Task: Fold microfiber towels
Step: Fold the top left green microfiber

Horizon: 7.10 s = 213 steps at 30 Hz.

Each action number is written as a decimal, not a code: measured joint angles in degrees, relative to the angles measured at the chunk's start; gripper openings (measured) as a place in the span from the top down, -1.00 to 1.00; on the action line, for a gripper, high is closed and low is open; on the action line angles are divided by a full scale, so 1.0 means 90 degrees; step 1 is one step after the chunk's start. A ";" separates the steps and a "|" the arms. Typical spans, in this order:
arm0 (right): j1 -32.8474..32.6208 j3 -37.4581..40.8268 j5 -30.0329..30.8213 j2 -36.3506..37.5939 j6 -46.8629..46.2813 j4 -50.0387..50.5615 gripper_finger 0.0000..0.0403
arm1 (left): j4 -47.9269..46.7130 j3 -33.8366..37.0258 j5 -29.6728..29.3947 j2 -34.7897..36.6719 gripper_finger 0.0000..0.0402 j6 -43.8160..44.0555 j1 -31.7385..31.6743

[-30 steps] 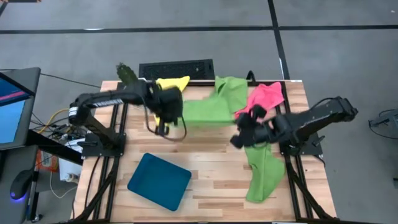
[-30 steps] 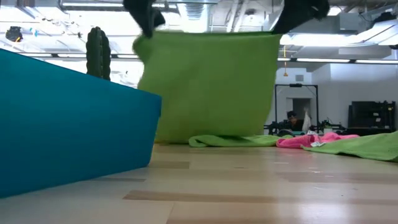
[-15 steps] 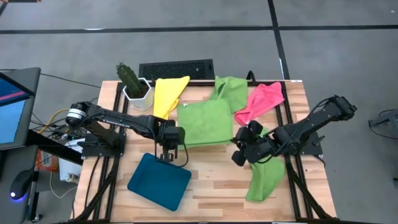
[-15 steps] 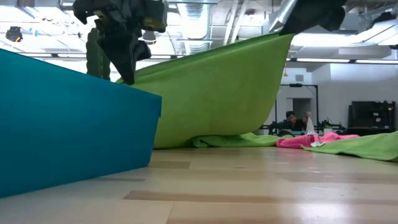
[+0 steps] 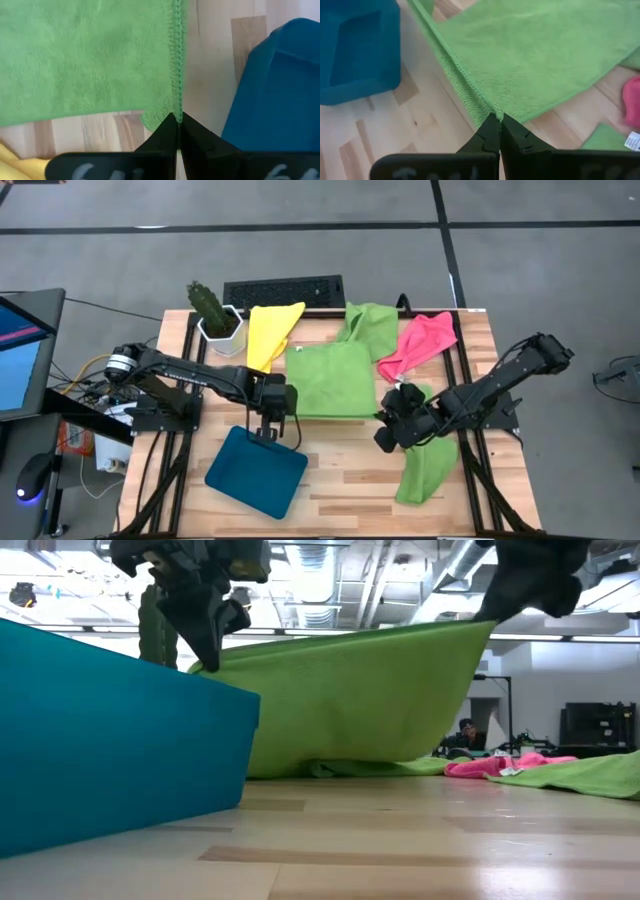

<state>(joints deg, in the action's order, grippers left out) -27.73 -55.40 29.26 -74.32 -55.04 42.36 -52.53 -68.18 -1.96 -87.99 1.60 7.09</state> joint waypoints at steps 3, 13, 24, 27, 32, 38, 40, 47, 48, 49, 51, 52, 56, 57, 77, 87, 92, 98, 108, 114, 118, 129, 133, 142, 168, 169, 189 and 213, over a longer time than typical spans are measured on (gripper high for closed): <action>0.0207 0.0059 -0.0040 0.0000 0.0347 -0.0034 0.91 | -0.0007 0.0000 -0.0021 0.0000 1.00 -0.0262 -0.0072; 0.2116 0.0062 0.0087 0.0010 0.2513 0.0012 0.88 | 0.0209 0.0008 -0.1049 0.0126 1.00 -0.1479 -0.1011; 0.4100 0.0062 -0.0596 -0.0195 0.4487 -0.0852 0.89 | 0.0585 0.0006 -0.0648 0.0068 1.00 -0.2275 -0.2545; 0.4429 0.0057 -0.0715 -0.0492 0.4820 -0.1109 0.88 | 0.0669 0.0005 -0.0609 0.0068 1.00 -0.2450 -0.2859; 0.4809 0.0058 -0.0784 -0.1069 0.5231 -0.1273 0.89 | 0.0948 0.0007 -0.0094 0.0068 1.00 -0.2675 -0.3244; 0.5076 0.0054 -0.0797 -0.1499 0.5401 -0.1480 0.87 | 0.1108 0.0007 0.0093 0.0068 1.00 -0.2772 -0.3442; 0.5122 0.0054 -0.0810 -0.1564 0.5494 -0.1485 0.87 | 0.1189 0.0007 0.0097 0.0066 1.00 -0.2779 -0.3463; 0.5122 0.0057 -0.0761 -0.1109 0.5631 -0.1385 0.89 | 0.1242 0.0006 0.0038 0.0066 1.00 -0.2793 -0.3534; 0.5122 0.0057 -0.0753 -0.0975 0.5656 -0.1383 0.90 | 0.1244 0.0005 0.0005 0.0066 1.00 -0.2797 -0.3546; 0.5122 0.0057 -0.0751 -0.0853 0.5666 -0.1367 0.90 | 0.1256 0.0005 0.0003 0.0066 1.00 -0.2794 -0.3570; 0.5141 0.0057 -0.0755 -0.0687 0.5661 -0.1282 0.89 | 0.1324 0.0003 0.0022 0.0012 1.00 -0.2797 -0.3598; 0.5173 0.0057 -0.0765 -0.0652 0.5637 -0.1214 0.89 | 0.1360 0.0000 0.0024 -0.0031 1.00 -0.2794 -0.3607; 0.5258 0.0055 -0.0824 -0.0787 0.5636 -0.1267 0.88 | 0.1381 -0.0003 0.0018 -0.0206 1.00 -0.2818 -0.3665; 0.5278 0.0059 -0.0879 -0.0880 0.5664 -0.1310 0.89 | 0.1360 0.0002 0.0018 -0.0258 1.00 -0.2816 -0.3681; 0.5852 0.0057 -0.0916 -0.1865 0.6005 -0.2023 0.78 | 0.1759 0.0005 -0.0169 -0.0663 0.96 -0.2898 -0.3984; 0.6163 0.0069 -0.0886 -0.1868 0.6000 -0.2056 0.56 | 0.1855 0.0007 -0.0311 -0.0663 0.46 -0.3215 -0.3987; 0.6283 0.0069 -0.0911 -0.1868 0.6219 -0.2214 0.34 | 0.1663 0.0007 -0.0379 -0.0663 0.26 -0.2944 -0.3987; 0.6316 0.0069 -0.1138 -0.1868 0.6396 -0.2232 0.10 | 0.1685 0.0007 0.0948 -0.0662 0.22 -0.2736 -0.4123; 0.6310 0.0054 -0.1284 -0.0878 0.7005 -0.2311 -0.20 | 0.1121 0.0007 0.1574 -0.0660 0.21 -0.3435 -0.3813; 0.6307 0.0054 -0.1364 -0.0287 0.7074 -0.1873 -0.20 | 0.0875 0.0007 0.1585 -0.0651 0.21 -0.3444 -0.3506; 0.6081 0.0079 -0.2262 -0.0260 0.6935 -0.1403 -0.19 | 0.0536 0.0147 0.1581 -0.0599 0.21 -0.3288 -0.3286; 0.4483 0.1857 -0.2342 -0.0022 0.6693 -0.2969 -0.19 | 0.2981 0.2300 0.0606 0.0484 0.21 -0.3093 -0.2379; 0.4330 0.1888 -0.2221 -0.0103 0.6828 -0.3176 -0.19 | 0.3550 0.2373 0.0148 0.0675 0.21 -0.3181 -0.2158; 0.3945 0.2277 -0.2255 -0.0486 0.6987 -0.3697 -0.19 | 0.3712 0.2387 -0.0148 0.0143 0.21 -0.3535 -0.1855; 0.3584 0.2286 -0.2260 -0.1654 0.6780 -0.3934 0.19 | 0.3934 0.2387 -0.0334 -0.0556 0.68 -0.3593 -0.2204; 0.3582 0.2286 -0.2261 -0.1656 0.6780 -0.3935 0.24 | 0.3947 0.2387 -0.0317 -0.0556 0.75 -0.3582 -0.2238; 0.3539 0.2301 -0.1545 -0.1629 0.6405 -0.3839 0.95 | 0.3667 0.2356 -0.1378 -0.0356 1.00 -0.3427 -0.1567; 0.4697 0.0969 0.0876 0.1167 0.8583 -0.2882 0.97 | 0.4369 0.1744 -0.3317 0.1940 1.00 -0.5061 -0.2499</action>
<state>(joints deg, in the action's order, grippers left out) 14.55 -46.68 37.14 -63.82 22.20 16.43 -13.21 -52.49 -31.81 -70.52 -43.95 -15.40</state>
